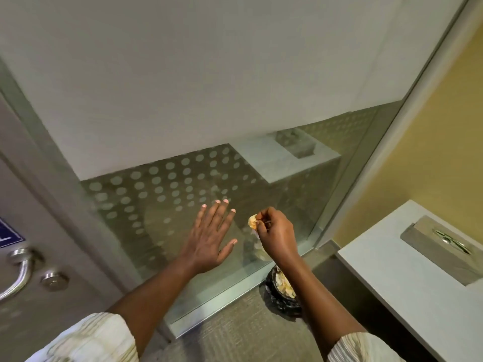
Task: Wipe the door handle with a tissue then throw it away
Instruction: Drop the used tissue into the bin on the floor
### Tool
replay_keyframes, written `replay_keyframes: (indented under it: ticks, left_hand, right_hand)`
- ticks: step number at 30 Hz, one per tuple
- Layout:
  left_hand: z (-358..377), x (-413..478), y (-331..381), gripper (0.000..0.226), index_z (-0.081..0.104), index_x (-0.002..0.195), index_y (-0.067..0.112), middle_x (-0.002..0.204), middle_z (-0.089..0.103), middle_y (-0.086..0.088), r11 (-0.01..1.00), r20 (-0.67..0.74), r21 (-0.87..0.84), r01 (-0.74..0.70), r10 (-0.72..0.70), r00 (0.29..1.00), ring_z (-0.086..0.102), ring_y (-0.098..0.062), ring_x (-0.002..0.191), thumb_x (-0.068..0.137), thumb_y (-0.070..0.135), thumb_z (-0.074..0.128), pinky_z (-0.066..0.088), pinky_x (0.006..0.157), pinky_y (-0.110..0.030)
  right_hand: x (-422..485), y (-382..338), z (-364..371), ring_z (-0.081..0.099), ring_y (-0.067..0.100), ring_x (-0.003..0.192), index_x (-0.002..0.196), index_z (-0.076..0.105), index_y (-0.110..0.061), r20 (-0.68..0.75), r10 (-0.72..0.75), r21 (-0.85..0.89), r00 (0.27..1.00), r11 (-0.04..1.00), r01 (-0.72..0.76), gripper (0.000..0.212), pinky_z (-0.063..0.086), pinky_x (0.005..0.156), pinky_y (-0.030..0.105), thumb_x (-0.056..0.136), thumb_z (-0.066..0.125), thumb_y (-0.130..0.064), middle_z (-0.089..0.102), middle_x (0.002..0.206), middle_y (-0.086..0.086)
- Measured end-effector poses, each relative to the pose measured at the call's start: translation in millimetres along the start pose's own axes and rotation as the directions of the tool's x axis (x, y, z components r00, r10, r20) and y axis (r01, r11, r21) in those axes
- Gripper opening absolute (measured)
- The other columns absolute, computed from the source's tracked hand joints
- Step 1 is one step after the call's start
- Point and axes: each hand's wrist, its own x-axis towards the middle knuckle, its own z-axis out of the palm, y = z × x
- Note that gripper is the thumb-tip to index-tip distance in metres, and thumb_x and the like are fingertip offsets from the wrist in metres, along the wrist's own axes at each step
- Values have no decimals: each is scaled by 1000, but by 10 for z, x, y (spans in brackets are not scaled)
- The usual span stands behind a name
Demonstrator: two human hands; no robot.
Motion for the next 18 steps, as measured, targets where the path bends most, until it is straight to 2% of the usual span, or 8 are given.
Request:
replay_keyframes:
  ticks: [6,9,13,18]
  left_hand:
    - [475,583,277,77,41,162,7,171,29,-21,993,62,-83,-80,85,994,27,-36,159,104,58,33,25,128,-57]
    - [705,815,412,78,39,163,8,172,26,-20,985,89,-118,-122,133,987,25,-35,160,103,58,35,17,127,-54]
    - [1026,1028,624,78,39,163,8,172,26,-19,974,127,-146,-173,192,973,25,-35,160,104,58,37,14,126,-52]
    - [1491,1248,963,78,36,164,9,173,25,-19,964,201,-192,-185,223,954,22,-35,161,104,58,36,7,128,-50]
  right_hand:
    - [353,558,-100,57,8,76,89,62,-22,-46,83,-60,995,995,-86,5,45,65,26,89,64,-18,61,84,-7]
    - [467,828,-156,58,10,77,89,62,-21,-77,141,-54,987,988,-145,8,51,67,32,90,63,-13,61,84,-6]
    - [543,1227,-210,61,16,80,90,61,-19,-64,224,-48,972,973,-227,7,56,70,45,92,60,-12,62,87,-3]
    - [597,1861,-254,61,14,83,91,62,-18,-64,295,-62,953,952,-299,7,57,74,42,92,62,-11,62,92,0]
